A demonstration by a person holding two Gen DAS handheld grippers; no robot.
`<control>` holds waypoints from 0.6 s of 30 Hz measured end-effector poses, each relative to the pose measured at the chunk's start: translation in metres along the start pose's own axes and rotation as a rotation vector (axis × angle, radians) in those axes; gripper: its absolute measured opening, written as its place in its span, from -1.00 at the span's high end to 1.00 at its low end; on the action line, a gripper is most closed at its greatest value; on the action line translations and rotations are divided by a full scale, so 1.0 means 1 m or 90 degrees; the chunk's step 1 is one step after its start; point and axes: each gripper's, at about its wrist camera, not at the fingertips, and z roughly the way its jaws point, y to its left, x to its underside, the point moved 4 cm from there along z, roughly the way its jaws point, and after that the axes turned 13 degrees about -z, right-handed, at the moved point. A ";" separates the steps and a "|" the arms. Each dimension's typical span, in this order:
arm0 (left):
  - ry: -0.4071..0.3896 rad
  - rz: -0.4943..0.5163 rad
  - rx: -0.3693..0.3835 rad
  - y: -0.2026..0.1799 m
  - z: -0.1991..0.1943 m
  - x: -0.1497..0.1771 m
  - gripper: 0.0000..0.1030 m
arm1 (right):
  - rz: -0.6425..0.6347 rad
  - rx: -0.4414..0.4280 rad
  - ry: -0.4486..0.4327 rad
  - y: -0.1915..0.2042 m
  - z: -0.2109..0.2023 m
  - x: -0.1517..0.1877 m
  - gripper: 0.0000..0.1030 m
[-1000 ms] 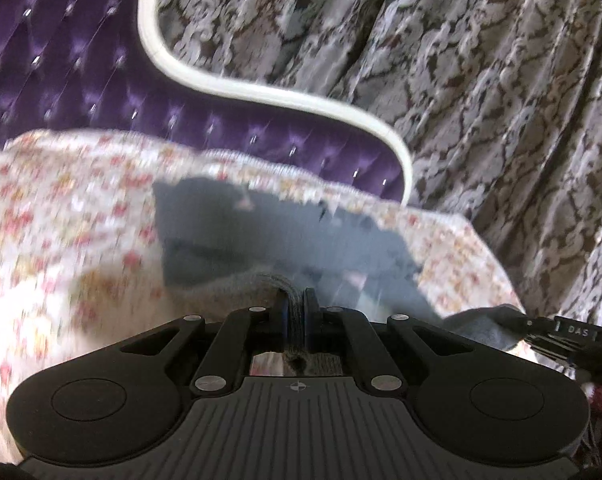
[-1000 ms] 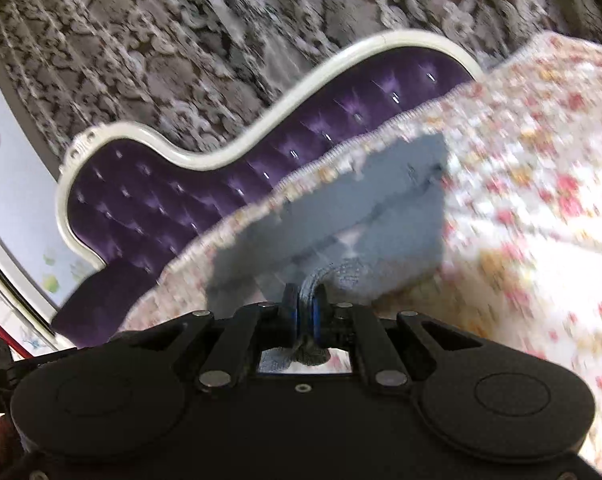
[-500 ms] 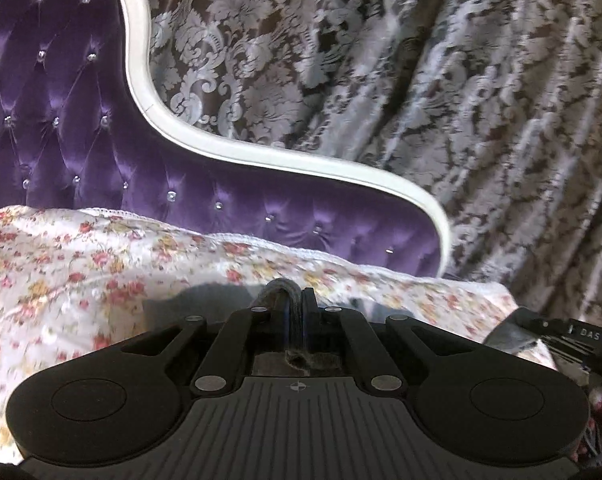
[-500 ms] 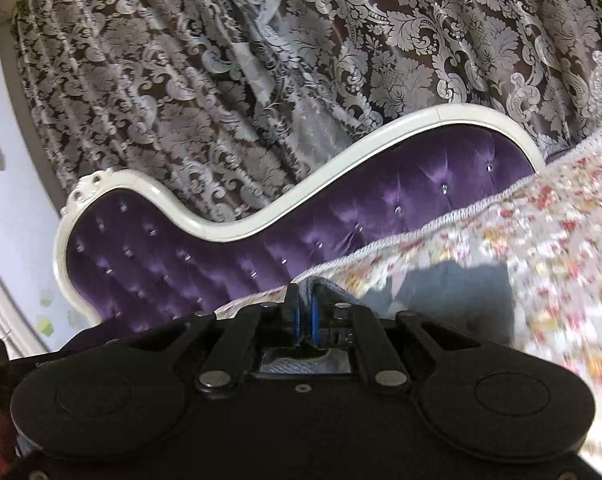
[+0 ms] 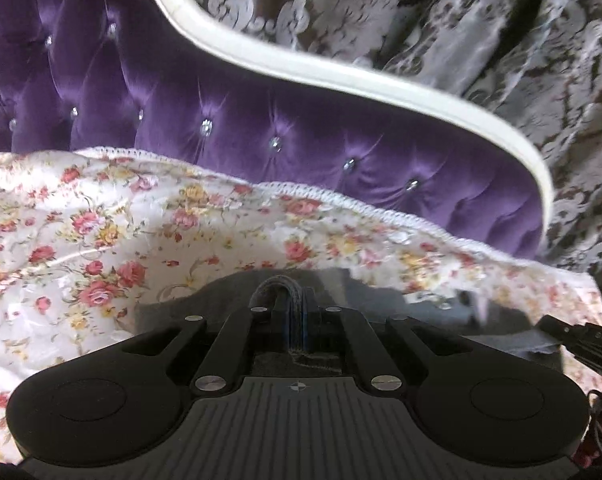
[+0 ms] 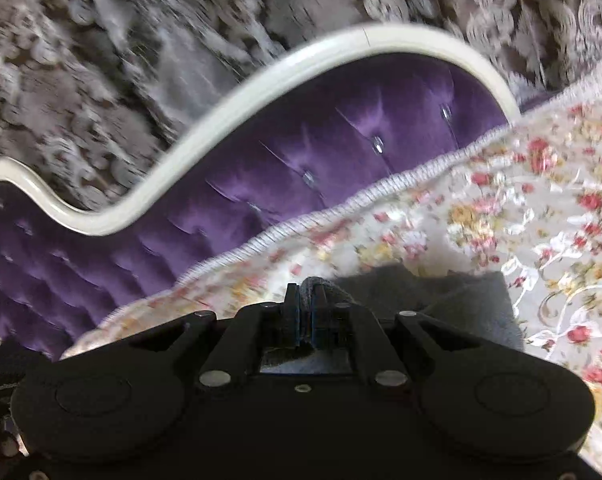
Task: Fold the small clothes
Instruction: 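Lift the hem and fold it toward the collar with both tools, then open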
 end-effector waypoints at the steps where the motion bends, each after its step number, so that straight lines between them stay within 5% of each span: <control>1: 0.004 -0.001 -0.003 0.001 0.006 0.000 0.89 | -0.001 0.006 0.009 -0.002 0.007 0.002 0.77; 4: 0.012 0.001 -0.015 0.004 0.021 -0.003 0.77 | -0.002 0.017 0.031 -0.008 0.021 0.006 0.77; 6: 0.010 0.004 -0.036 0.007 0.027 -0.007 0.30 | 0.003 0.021 0.044 -0.011 0.029 0.008 0.60; 8: -0.009 0.000 -0.061 0.011 0.026 -0.013 0.28 | 0.010 0.033 0.046 -0.014 0.034 0.007 0.56; 11: -0.021 0.002 -0.075 0.014 0.010 -0.020 0.18 | 0.021 0.049 0.029 -0.021 0.029 0.002 -0.27; 18: -0.024 0.149 -0.045 -0.025 -0.027 0.022 -0.14 | -0.088 0.021 0.014 0.020 -0.011 -0.001 -0.30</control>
